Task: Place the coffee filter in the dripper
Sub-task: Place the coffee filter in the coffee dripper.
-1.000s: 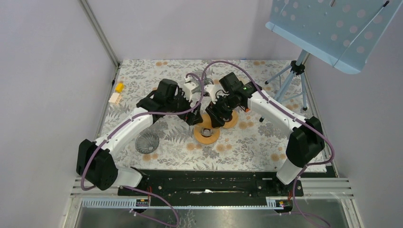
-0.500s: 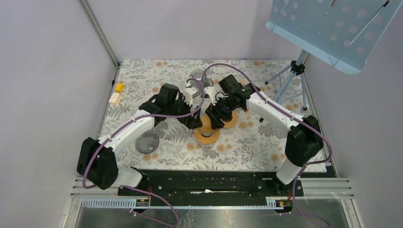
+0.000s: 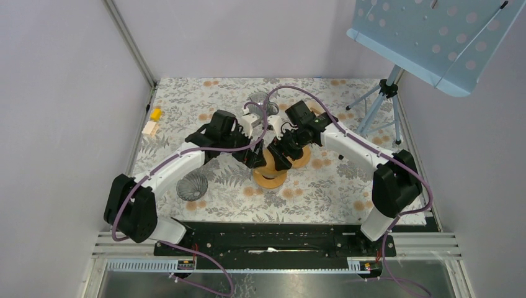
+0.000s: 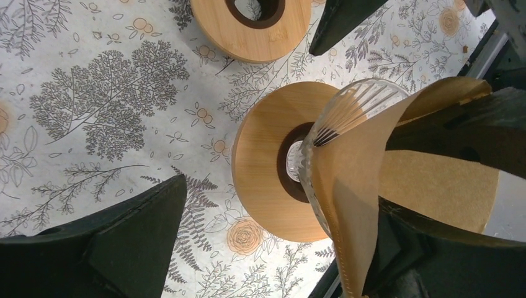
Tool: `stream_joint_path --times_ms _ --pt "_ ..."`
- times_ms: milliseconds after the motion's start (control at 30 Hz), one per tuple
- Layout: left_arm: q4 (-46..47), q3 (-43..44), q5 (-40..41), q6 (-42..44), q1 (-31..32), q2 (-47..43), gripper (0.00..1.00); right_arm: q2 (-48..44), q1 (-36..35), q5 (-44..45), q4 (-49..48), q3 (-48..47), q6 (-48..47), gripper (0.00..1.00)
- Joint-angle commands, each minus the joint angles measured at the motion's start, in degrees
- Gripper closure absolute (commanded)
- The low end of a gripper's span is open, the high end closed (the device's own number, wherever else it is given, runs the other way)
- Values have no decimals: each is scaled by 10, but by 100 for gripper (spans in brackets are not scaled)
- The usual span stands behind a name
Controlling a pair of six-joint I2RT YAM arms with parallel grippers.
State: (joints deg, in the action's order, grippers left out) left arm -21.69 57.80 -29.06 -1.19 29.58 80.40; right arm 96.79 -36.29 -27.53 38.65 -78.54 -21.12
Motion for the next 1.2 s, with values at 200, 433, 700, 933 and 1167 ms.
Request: stream_joint_path --times_ms 200,433,700,933,1167 --pt "18 22 8 -7 4 14 4 -14 3 7 -42 32 9 22" --pt "15 16 23 4 7 11 4 -13 4 14 -49 35 13 20" --pt "19 2 32 8 8 8 4 -13 3 19 -63 45 19 18" --pt "24 -12 42 25 8 5 3 -18 4 27 -78 57 23 18" --pt "35 -32 55 33 8 -11 3 -29 3 27 -88 65 25 17"
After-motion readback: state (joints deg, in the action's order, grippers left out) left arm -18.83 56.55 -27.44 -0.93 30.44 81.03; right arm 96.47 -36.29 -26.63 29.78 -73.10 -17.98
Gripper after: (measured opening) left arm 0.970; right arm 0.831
